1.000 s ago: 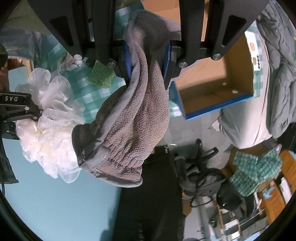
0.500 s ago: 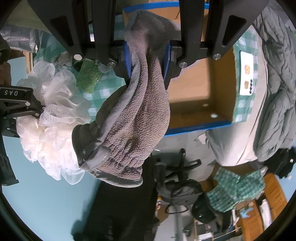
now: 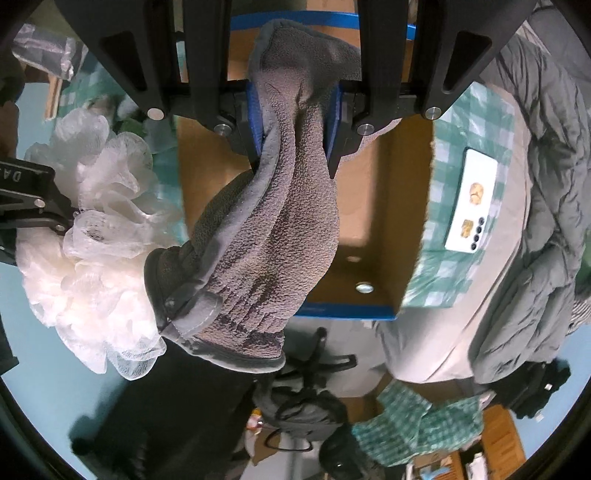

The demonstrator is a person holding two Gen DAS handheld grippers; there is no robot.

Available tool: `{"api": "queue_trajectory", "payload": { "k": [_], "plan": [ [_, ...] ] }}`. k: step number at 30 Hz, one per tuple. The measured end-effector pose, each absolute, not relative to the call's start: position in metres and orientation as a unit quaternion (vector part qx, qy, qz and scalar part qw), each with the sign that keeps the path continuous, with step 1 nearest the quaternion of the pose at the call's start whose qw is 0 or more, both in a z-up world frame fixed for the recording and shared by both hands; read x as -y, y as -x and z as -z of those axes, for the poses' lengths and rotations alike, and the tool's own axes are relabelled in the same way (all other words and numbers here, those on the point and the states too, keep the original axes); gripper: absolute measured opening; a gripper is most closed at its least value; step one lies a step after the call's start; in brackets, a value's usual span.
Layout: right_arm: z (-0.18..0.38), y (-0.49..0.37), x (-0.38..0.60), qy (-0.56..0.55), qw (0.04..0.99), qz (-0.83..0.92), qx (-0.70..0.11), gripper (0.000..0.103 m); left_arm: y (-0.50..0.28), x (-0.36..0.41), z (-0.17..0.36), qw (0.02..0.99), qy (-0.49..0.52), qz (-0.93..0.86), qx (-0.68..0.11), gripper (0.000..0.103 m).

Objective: Organize soft objects
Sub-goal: 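Lift the grey mitt and white puff and carry both over the cardboard box, then release the grey mitt with the left gripper while the right gripper drops the puff into the box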

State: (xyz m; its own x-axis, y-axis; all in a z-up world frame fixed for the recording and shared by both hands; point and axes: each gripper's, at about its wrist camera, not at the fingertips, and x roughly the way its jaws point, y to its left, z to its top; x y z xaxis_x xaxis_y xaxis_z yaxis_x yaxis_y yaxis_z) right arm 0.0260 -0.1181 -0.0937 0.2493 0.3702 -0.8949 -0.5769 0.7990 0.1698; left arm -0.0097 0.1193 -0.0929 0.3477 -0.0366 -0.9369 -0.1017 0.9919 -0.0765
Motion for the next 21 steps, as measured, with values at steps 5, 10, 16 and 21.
{"api": "queue_trajectory", "payload": {
  "k": [5,10,16,21],
  "plan": [
    [0.102,-0.033,0.090,0.105,0.776,-0.308,-0.541,0.059,0.004,-0.139,0.109,0.812,0.065,-0.039,-0.579,0.029],
    [0.113,-0.037,0.065,0.112,0.768,-0.308,-0.550,0.059,-0.003,-0.157,0.126,0.802,0.070,-0.050,-0.591,0.029],
    [0.131,-0.044,0.046,0.112,0.760,-0.297,-0.567,0.059,-0.010,-0.166,0.140,0.794,0.073,-0.055,-0.600,0.031],
    [0.140,-0.049,0.035,0.104,0.759,-0.290,-0.574,0.062,-0.014,-0.170,0.151,0.787,0.072,-0.058,-0.610,0.035]
  ]
}}
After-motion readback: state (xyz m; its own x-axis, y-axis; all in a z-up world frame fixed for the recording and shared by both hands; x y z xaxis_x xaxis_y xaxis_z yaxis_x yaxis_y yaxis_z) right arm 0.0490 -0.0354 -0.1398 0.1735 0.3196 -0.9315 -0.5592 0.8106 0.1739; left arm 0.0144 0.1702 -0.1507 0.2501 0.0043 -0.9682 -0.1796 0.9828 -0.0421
